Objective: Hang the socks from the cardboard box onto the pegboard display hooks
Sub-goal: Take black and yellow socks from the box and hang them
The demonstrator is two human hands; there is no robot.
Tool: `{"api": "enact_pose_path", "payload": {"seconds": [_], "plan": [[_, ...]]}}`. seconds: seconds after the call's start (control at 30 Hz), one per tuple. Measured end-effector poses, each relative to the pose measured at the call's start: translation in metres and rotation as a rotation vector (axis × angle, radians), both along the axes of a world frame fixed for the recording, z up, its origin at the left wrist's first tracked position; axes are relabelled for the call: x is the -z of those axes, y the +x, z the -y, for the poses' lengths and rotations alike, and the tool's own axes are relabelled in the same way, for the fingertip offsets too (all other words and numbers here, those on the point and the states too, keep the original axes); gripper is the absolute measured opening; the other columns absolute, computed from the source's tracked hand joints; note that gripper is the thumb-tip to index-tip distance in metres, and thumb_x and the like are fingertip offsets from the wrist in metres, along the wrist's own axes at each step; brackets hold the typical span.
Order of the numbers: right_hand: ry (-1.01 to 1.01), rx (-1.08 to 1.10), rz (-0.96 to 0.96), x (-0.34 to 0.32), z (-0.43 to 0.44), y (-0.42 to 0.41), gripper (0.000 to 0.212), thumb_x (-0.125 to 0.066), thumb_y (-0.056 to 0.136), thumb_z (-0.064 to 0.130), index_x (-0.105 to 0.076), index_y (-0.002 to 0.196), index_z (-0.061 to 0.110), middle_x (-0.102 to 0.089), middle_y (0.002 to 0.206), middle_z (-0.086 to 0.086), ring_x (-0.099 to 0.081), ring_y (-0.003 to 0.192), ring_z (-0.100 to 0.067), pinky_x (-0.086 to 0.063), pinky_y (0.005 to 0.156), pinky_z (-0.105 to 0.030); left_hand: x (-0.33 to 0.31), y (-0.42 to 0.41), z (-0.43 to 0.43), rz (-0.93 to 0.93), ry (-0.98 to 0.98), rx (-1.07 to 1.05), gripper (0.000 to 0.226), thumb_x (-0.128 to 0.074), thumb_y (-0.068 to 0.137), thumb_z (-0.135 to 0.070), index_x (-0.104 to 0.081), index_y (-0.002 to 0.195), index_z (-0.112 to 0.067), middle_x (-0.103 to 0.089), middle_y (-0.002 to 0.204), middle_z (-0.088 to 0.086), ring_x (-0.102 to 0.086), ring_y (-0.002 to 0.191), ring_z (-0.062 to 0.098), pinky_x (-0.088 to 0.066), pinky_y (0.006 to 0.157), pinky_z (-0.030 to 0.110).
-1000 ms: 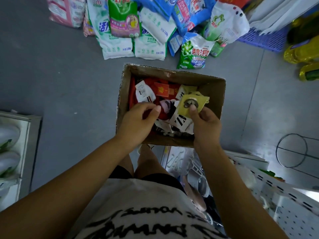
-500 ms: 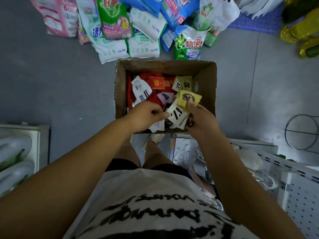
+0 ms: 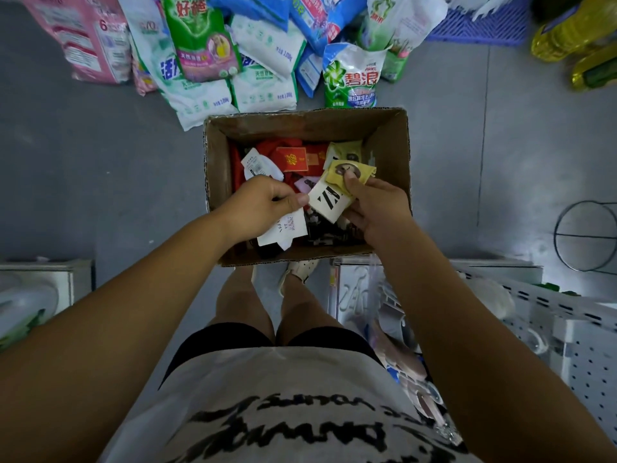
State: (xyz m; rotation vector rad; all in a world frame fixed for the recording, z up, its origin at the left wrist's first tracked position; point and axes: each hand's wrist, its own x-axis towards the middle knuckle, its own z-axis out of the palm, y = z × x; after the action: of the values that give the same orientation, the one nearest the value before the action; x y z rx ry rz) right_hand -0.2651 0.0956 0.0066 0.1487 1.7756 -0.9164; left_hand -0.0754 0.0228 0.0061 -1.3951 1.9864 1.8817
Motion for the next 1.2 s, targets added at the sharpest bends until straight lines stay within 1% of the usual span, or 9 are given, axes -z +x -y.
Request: {"api": "enact_pose_path", "payload": {"seconds": [0.2, 0.3, 0.4, 0.53, 0.67, 0.77, 0.97, 1.07, 1.2], "plan": [[-0.035, 0.061, -0.016, -0.006, 0.009, 0.001, 0.028, -0.079, 0.087, 0.023, -0.07, 0.111, 0.011, -0.077, 0.101, -0.008, -0.077, 0.085, -0.019, -0.062, 0.065, -0.032, -0.015, 0.004, 0.004, -0.027, -0.029, -0.066, 0.048, -0.06, 0.1, -0.032, -0.055, 0.06, -0.006, -0.047, 0.054, 0.004, -0.038, 0.044, 0.01, -0.029, 0.044, 0.017], [-0.111, 0.122, 0.057, -0.018, 0.009, -0.001, 0.021, -0.076, 0.089, 0.018, -0.069, 0.106, 0.009, -0.079, 0.095, -0.009, -0.078, 0.082, -0.02, -0.061, 0.061, -0.031, -0.029, 0.008, 0.011, -0.093, -0.024, -0.098, 0.052, -0.058, 0.098, -0.038, -0.062, 0.075, 0.008, -0.045, 0.062, 0.014, -0.038, 0.053, 0.015, -0.027, 0.045, 0.018], [-0.25, 0.136, 0.096, -0.037, 0.011, -0.003, 0.01, -0.073, 0.091, 0.014, -0.07, 0.097, 0.008, -0.079, 0.092, -0.009, -0.078, 0.083, -0.021, -0.06, 0.06, -0.03, -0.045, 0.012, 0.02, -0.183, 0.035, -0.107, 0.041, -0.059, 0.091, -0.048, -0.074, 0.08, -0.011, -0.064, 0.067, 0.018, -0.053, 0.059, 0.013, -0.038, 0.051, 0.019], [-0.331, 0.177, 0.166, -0.058, 0.021, -0.003, 0.015, -0.07, 0.092, 0.011, -0.07, 0.105, 0.004, -0.078, 0.098, -0.012, -0.077, 0.086, -0.022, -0.061, 0.063, -0.03, -0.06, 0.018, 0.033, -0.269, 0.136, -0.122, 0.016, -0.068, 0.083, -0.039, -0.08, 0.086, -0.028, -0.079, 0.083, -0.003, -0.07, 0.074, 0.004, -0.053, 0.064, 0.014], [-0.331, 0.212, 0.189, -0.07, 0.031, 0.0, 0.019, -0.071, 0.09, 0.01, -0.069, 0.107, 0.002, -0.077, 0.103, -0.014, -0.077, 0.089, -0.024, -0.062, 0.064, -0.033, -0.072, 0.022, 0.04, -0.327, 0.217, -0.102, 0.017, -0.073, 0.081, -0.03, -0.08, 0.095, -0.023, -0.08, 0.094, 0.004, -0.077, 0.081, 0.014, -0.06, 0.07, 0.022], [-0.35, 0.26, 0.12, -0.075, 0.032, 0.004, 0.016, -0.074, 0.088, 0.012, -0.07, 0.101, 0.004, -0.078, 0.099, -0.014, -0.077, 0.088, -0.025, -0.063, 0.066, -0.035, -0.079, 0.021, 0.041, -0.344, 0.168, -0.185, 0.019, -0.076, 0.077, -0.027, -0.079, 0.093, -0.018, -0.08, 0.094, 0.005, -0.076, 0.081, 0.014, -0.06, 0.069, 0.021], [-0.345, 0.363, -0.043, -0.076, 0.029, 0.021, 0.016, -0.078, 0.086, 0.017, -0.071, 0.097, 0.009, -0.079, 0.092, -0.008, -0.078, 0.082, -0.018, -0.059, 0.06, -0.023, -0.085, 0.014, 0.035, -0.318, 0.079, -0.249, 0.016, -0.075, 0.078, -0.025, -0.075, 0.09, -0.015, -0.08, 0.087, 0.002, -0.077, 0.075, 0.014, -0.059, 0.062, 0.021], [-0.351, 0.431, -0.097, -0.073, 0.029, 0.03, 0.016, -0.078, 0.086, 0.018, -0.071, 0.098, 0.01, -0.079, 0.091, -0.005, -0.078, 0.082, -0.018, -0.06, 0.062, -0.025, -0.081, 0.013, 0.031, -0.311, 0.038, -0.304, 0.018, -0.075, 0.078, -0.026, -0.073, 0.09, -0.013, -0.08, 0.087, 0.004, -0.076, 0.075, 0.015, -0.06, 0.063, 0.022], [-0.352, 0.482, -0.166, -0.067, 0.029, 0.041, 0.021, -0.078, 0.086, 0.02, -0.07, 0.104, 0.011, -0.078, 0.098, -0.005, -0.077, 0.088, -0.018, -0.061, 0.066, -0.027, -0.075, 0.011, 0.022, -0.288, -0.075, -0.384, 0.02, -0.075, 0.079, -0.03, -0.074, 0.09, -0.013, -0.078, 0.086, 0.006, -0.074, 0.082, 0.031, -0.061, 0.068, 0.037]]}}
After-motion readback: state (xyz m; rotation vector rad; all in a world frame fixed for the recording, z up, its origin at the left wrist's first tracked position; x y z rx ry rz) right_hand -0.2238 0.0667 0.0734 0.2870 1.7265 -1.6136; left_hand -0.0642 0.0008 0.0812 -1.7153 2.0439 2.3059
